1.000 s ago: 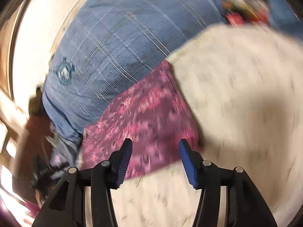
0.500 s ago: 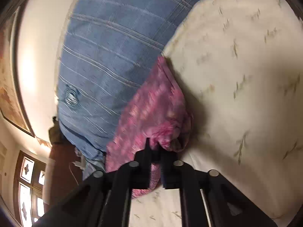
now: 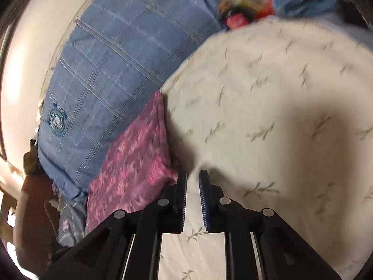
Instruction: Fold small clothes
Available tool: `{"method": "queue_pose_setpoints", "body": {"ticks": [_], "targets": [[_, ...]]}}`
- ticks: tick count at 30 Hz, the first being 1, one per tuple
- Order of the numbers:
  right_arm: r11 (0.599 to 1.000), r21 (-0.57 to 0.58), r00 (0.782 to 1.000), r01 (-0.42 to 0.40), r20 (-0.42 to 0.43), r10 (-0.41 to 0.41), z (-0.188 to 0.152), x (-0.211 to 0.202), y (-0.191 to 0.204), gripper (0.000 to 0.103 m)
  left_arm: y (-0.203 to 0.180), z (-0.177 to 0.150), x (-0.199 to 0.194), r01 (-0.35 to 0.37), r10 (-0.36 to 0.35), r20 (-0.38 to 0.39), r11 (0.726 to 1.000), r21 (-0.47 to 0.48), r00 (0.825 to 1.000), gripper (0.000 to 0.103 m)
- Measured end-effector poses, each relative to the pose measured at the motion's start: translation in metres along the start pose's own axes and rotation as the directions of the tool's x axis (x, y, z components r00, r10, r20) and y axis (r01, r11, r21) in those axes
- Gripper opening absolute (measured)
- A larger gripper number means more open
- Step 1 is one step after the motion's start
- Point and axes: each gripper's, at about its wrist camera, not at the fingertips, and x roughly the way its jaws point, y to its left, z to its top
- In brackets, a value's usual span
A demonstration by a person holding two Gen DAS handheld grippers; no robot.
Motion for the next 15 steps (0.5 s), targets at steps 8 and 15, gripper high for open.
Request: {"method": "queue_pose_setpoints", "body": {"ticks": [8, 15], "targets": [[0.943, -0.319, 0.990, -0.095, -0.130, 0.056, -0.039, 0.026, 0.112, 0.057, 0.009, 0.010, -0.028, 0.003, -0.004, 0.067, 1.000, 0.004, 0.998, 0.049], [0.704, -0.665, 0.936, -0.248, -0.352, -0.004, -0.147, 0.080, 0.222, 0.059, 0.027, 0.043, -0.022, -0.052, 0.052, 0.009, 0.998, -0.018, 0.999, 0.053]]}}
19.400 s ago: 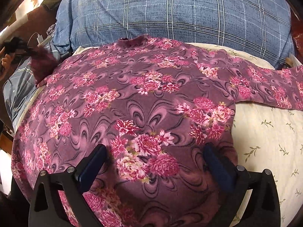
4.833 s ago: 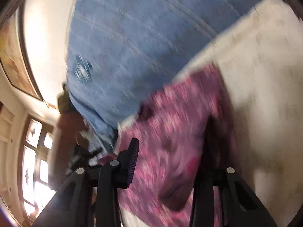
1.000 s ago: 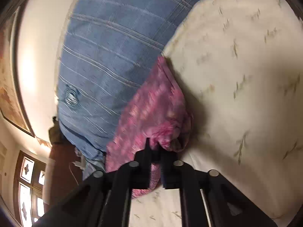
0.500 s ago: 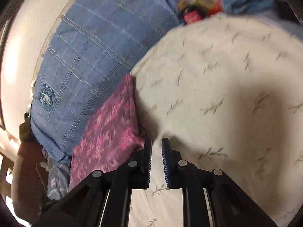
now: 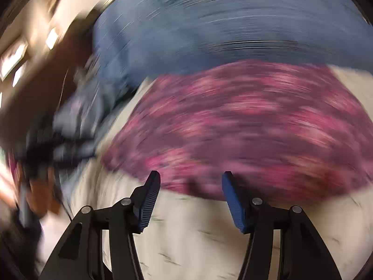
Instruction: Fold small clothes
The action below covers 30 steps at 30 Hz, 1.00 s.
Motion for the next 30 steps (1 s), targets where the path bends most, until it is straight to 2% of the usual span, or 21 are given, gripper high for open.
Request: {"method": "queue_pose_setpoints", "body": {"ticks": [3, 5, 8, 11, 13, 14, 16, 17, 19, 21, 23, 26, 27, 28, 30], "targets": [[0.970, -0.243, 0.996, -0.006, -0.085, -0.016, -0.002, 0.033, 0.058, 0.061, 0.009, 0.014, -0.002, 0.000, 0.000, 0.002, 1.000, -0.027, 1.000, 0.053], [0.921, -0.388, 0.993, 0.040, -0.091, -0.081, -0.005, 0.052, 0.088, 0.062, 0.015, 0.022, -0.002, 0.010, -0.010, -0.002, 0.999, -0.039, 1.000, 0.053], [0.814, -0.557, 0.976, 0.164, -0.026, -0.215, -0.012, 0.075, 0.120, 0.066, 0.019, 0.035, 0.001, 0.007, -0.008, -0.023, 0.999, -0.036, 1.000, 0.053], [0.681, -0.683, 0.951, 0.263, 0.067, -0.301, -0.017, 0.096, 0.147, 0.066, 0.018, 0.052, 0.007, -0.020, 0.019, -0.051, 1.000, -0.004, 0.999, 0.053], [0.624, -0.717, 0.940, 0.310, 0.131, -0.316, -0.016, 0.102, 0.159, 0.059, 0.017, 0.067, 0.013, -0.008, 0.008, -0.080, 1.000, -0.001, 0.997, 0.057], [0.617, -0.722, 0.939, 0.314, 0.142, -0.312, -0.014, 0.104, 0.162, 0.042, 0.016, 0.072, 0.016, -0.004, 0.004, -0.092, 1.000, -0.004, 0.996, 0.060], [0.665, -0.691, 0.953, 0.283, 0.124, -0.277, -0.005, 0.104, 0.160, 0.010, 0.012, 0.086, 0.024, 0.015, -0.015, -0.106, 1.000, -0.010, 0.994, 0.062], [0.715, -0.652, 0.965, 0.252, 0.110, -0.239, 0.001, 0.098, 0.155, 0.012, 0.010, 0.091, 0.028, 0.028, -0.029, -0.115, 1.000, -0.009, 0.993, 0.067], [0.765, -0.605, 0.975, 0.221, 0.126, -0.182, 0.004, 0.083, 0.146, 0.011, 0.002, 0.101, 0.039, 0.060, -0.061, -0.135, 0.998, -0.010, 0.989, 0.071], [0.781, -0.586, 0.976, 0.214, 0.152, -0.154, 0.006, 0.076, 0.147, 0.011, -0.007, 0.110, 0.056, 0.093, -0.094, -0.156, 0.996, -0.011, 0.983, 0.073], [0.796, -0.571, 0.978, 0.200, 0.162, -0.129, 0.002, 0.068, 0.144, 0.011, -0.016, 0.116, 0.074, 0.095, -0.094, -0.185, 0.995, -0.007, 0.978, 0.073], [0.812, -0.557, 0.983, 0.171, 0.147, -0.106, -0.001, 0.070, 0.145, 0.011, -0.030, 0.121, 0.099, 0.066, -0.061, -0.221, 0.998, 0.016, 0.973, 0.073], [0.821, -0.549, 0.985, 0.159, 0.139, -0.098, -0.001, 0.071, 0.145, 0.011, -0.036, 0.123, 0.104, 0.045, -0.037, -0.218, 0.999, 0.030, 0.975, 0.076], [0.831, -0.537, 0.988, 0.145, 0.130, -0.089, 0.004, 0.074, 0.144, 0.011, -0.041, 0.125, 0.106, 0.040, -0.032, -0.209, 0.998, 0.038, 0.977, 0.084], [0.849, -0.515, 0.990, 0.122, 0.120, -0.070, 0.007, 0.076, 0.138, 0.011, -0.053, 0.129, 0.109, 0.028, -0.017, -0.192, 0.998, 0.054, 0.981, 0.084]]}}
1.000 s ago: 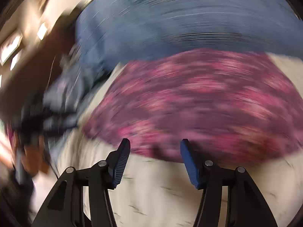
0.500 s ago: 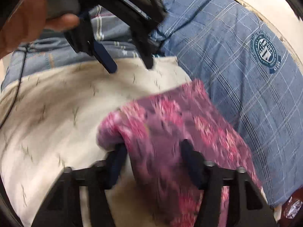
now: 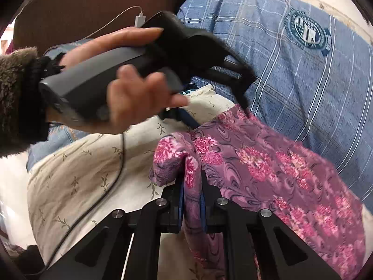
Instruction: Fold small clothes
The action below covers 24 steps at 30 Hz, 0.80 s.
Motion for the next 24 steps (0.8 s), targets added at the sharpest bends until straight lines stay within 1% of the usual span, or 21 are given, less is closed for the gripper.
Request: {"method": "queue_pose_setpoints", "body": {"ticks": [2, 3, 4, 5, 6, 8, 10, 11, 13, 14, 17, 18, 20, 22, 24], "targets": [[0.999, 0.027, 1.000, -0.023, -0.001, 0.023, -0.001, 0.001, -0.003, 0.011, -0.009, 0.004, 0.007, 0.012, -0.012, -0.021, 1.000, 0.005, 1.000, 0.083], [0.999, 0.040, 0.999, -0.033, 0.001, 0.033, -0.002, 0.001, -0.005, 0.011, -0.015, 0.004, 0.013, -0.001, 0.002, -0.043, 1.000, 0.016, 0.999, 0.081], [0.997, 0.056, 0.999, -0.045, 0.002, 0.045, -0.003, -0.001, -0.006, 0.011, -0.021, 0.004, 0.020, -0.029, 0.031, -0.065, 0.999, 0.035, 0.997, 0.073], [0.996, 0.072, 0.998, -0.055, 0.006, 0.055, -0.004, -0.002, -0.008, 0.011, -0.027, 0.002, 0.027, -0.052, 0.056, -0.082, 0.997, 0.060, 0.995, 0.059], [0.994, 0.087, 0.998, -0.064, 0.011, 0.063, -0.005, -0.003, -0.010, 0.011, -0.031, -0.001, 0.031, -0.076, 0.082, -0.086, 0.994, 0.080, 0.993, 0.053], [0.989, 0.124, 0.996, -0.086, 0.022, 0.083, -0.007, -0.008, -0.016, 0.011, -0.039, -0.004, 0.032, -0.159, 0.167, -0.054, 0.980, 0.121, 0.984, 0.024], [0.982, 0.156, 0.994, -0.104, 0.032, 0.100, -0.009, -0.010, -0.023, 0.010, -0.038, -0.005, 0.028, -0.170, 0.174, -0.033, 0.980, 0.101, 0.984, 0.012], [0.975, 0.184, 0.992, -0.123, 0.037, 0.118, -0.011, -0.014, -0.028, 0.009, -0.038, -0.007, 0.022, -0.164, 0.166, -0.015, 0.983, 0.085, 0.986, 0.010], [0.957, 0.242, 0.987, -0.160, 0.047, 0.153, -0.012, -0.020, -0.038, 0.008, -0.045, -0.011, 0.014, -0.167, 0.167, 0.015, 0.981, 0.095, 0.986, 0.009], [0.940, 0.286, 0.983, -0.184, 0.060, 0.174, -0.014, -0.026, -0.046, 0.008, -0.057, -0.016, 0.008, -0.168, 0.165, 0.040, 0.979, 0.117, 0.986, 0.009], [0.903, 0.370, 0.976, -0.219, 0.099, 0.196, -0.019, -0.045, -0.064, 0.007, -0.095, -0.030, -0.003, -0.140, 0.128, 0.077, 0.975, 0.175, 0.989, 0.008], [0.884, 0.407, 0.973, -0.230, 0.118, 0.199, -0.022, -0.054, -0.074, 0.007, -0.103, -0.033, -0.007, -0.130, 0.117, 0.079, 0.973, 0.191, 0.990, 0.008], [0.834, 0.488, 0.966, -0.257, 0.158, 0.205, -0.031, -0.074, -0.094, 0.007, -0.135, -0.044, -0.007, -0.118, 0.102, 0.081, 0.964, 0.238, 0.992, 0.008], [0.794, 0.546, 0.963, -0.267, 0.190, 0.193, -0.043, -0.092, -0.112, 0.007, -0.170, -0.056, 0.001, -0.112, 0.093, 0.078, 0.951, 0.290, 0.993, 0.008], [0.738, 0.615, 0.958, -0.279, 0.225, 0.175, -0.064, -0.113, -0.133, 0.007, -0.199, -0.069, 0.014, -0.115, 0.096, 0.073, 0.936, 0.333, 0.993, 0.008]]}}
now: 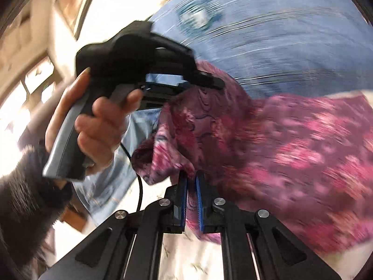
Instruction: Fold small clothes
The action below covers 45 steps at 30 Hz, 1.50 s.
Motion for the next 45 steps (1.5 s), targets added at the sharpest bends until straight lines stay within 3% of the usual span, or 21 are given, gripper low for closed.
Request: {"method": "queue_pose_setpoints", "body": {"ticks": [4, 6, 9, 12, 13, 14, 18, 22, 23, 28, 31, 36, 38, 39, 40, 41, 42, 43, 44, 45], "targets": [[0.985, 0.175, 0.999, 0.004, 0.046, -0.012, -0.011, -0.039, -0.059, 0.007, -0.042, -0.009, 0.048, -0.050, 0.052, -0.057, 0.998, 0.032, 0.997, 0.008], [0.968, 0.251, 0.999, 0.014, 0.041, -0.025, -0.018, -0.045, -0.086, 0.007, -0.050, -0.011, 0.074, -0.105, 0.109, -0.093, 0.994, 0.038, 0.990, 0.008], [0.946, 0.322, 0.999, -0.029, 0.032, 0.019, -0.028, -0.049, -0.119, 0.013, -0.044, -0.011, 0.109, -0.164, 0.163, -0.157, 0.986, 0.012, 0.974, 0.008], [0.948, 0.314, 0.999, -0.053, 0.010, 0.053, -0.029, -0.046, -0.131, 0.033, -0.039, -0.008, 0.127, -0.194, 0.188, -0.198, 0.981, -0.010, 0.962, 0.008], [0.948, 0.309, 0.997, -0.078, 0.013, 0.078, -0.030, -0.046, -0.133, 0.054, -0.041, -0.008, 0.129, -0.201, 0.196, -0.201, 0.980, -0.002, 0.960, 0.008], [0.949, 0.299, 0.994, -0.105, 0.014, 0.105, -0.032, -0.047, -0.132, 0.064, -0.042, -0.008, 0.128, -0.204, 0.202, -0.207, 0.979, 0.010, 0.957, 0.008], [0.966, 0.214, 0.990, -0.142, 0.011, 0.143, -0.041, -0.053, -0.122, 0.068, -0.053, -0.007, 0.132, -0.218, 0.236, -0.254, 0.971, 0.098, 0.938, 0.012], [0.968, 0.197, 0.988, -0.153, 0.007, 0.154, -0.043, -0.048, -0.123, 0.073, -0.073, -0.005, 0.145, -0.234, 0.279, -0.328, 0.957, 0.170, 0.902, 0.049], [0.967, 0.197, 0.987, -0.160, 0.008, 0.162, -0.043, -0.049, -0.122, 0.077, -0.078, -0.006, 0.147, -0.243, 0.293, -0.332, 0.953, 0.183, 0.897, 0.053], [0.959, 0.192, 0.978, -0.208, 0.033, 0.206, -0.045, -0.056, -0.116, 0.083, -0.104, -0.014, 0.160, -0.373, 0.484, -0.301, 0.856, 0.357, 0.822, 0.067], [0.943, 0.241, 0.973, -0.230, 0.040, 0.227, -0.046, -0.051, -0.120, 0.083, -0.113, -0.026, 0.173, -0.414, 0.576, -0.310, 0.789, 0.454, 0.756, 0.067], [0.939, 0.243, 0.970, -0.242, 0.059, 0.235, -0.043, -0.040, -0.113, 0.083, -0.122, -0.041, 0.183, -0.451, 0.674, -0.287, 0.695, 0.561, 0.681, 0.068], [0.939, 0.251, 0.972, -0.236, 0.066, 0.226, -0.043, -0.036, -0.109, 0.083, -0.125, -0.047, 0.189, -0.462, 0.707, -0.248, 0.646, 0.608, 0.662, 0.068], [0.943, 0.249, 0.975, -0.223, 0.063, 0.214, -0.042, -0.031, -0.108, 0.083, -0.124, -0.049, 0.190, -0.467, 0.711, -0.235, 0.638, 0.612, 0.663, 0.068], [0.949, 0.245, 0.980, -0.196, 0.059, 0.187, -0.042, -0.028, -0.107, 0.083, -0.120, -0.049, 0.189, -0.466, 0.696, -0.242, 0.658, 0.591, 0.676, 0.065], [0.957, 0.227, 0.984, -0.179, 0.053, 0.172, -0.042, -0.025, -0.104, 0.079, -0.115, -0.047, 0.183, -0.460, 0.665, -0.248, 0.694, 0.555, 0.704, 0.054], [0.964, 0.207, 0.986, -0.166, 0.053, 0.158, -0.042, -0.024, -0.102, 0.074, -0.113, -0.049, 0.179, -0.457, 0.653, -0.244, 0.705, 0.542, 0.717, 0.049], [0.972, 0.182, 0.989, -0.146, 0.053, 0.138, -0.042, -0.023, -0.100, 0.056, -0.112, -0.050, 0.174, -0.458, 0.640, -0.231, 0.715, 0.528, 0.733, 0.038], [0.974, 0.171, 0.989, -0.149, 0.041, 0.144, -0.042, -0.018, -0.100, 0.020, -0.110, -0.050, 0.168, -0.463, 0.625, -0.222, 0.731, 0.501, 0.748, 0.027], [0.972, 0.180, 0.988, -0.152, 0.012, 0.152, -0.041, -0.011, -0.102, 0.011, -0.108, -0.050, 0.160, -0.464, 0.610, -0.217, 0.749, 0.473, 0.762, 0.022]]}}
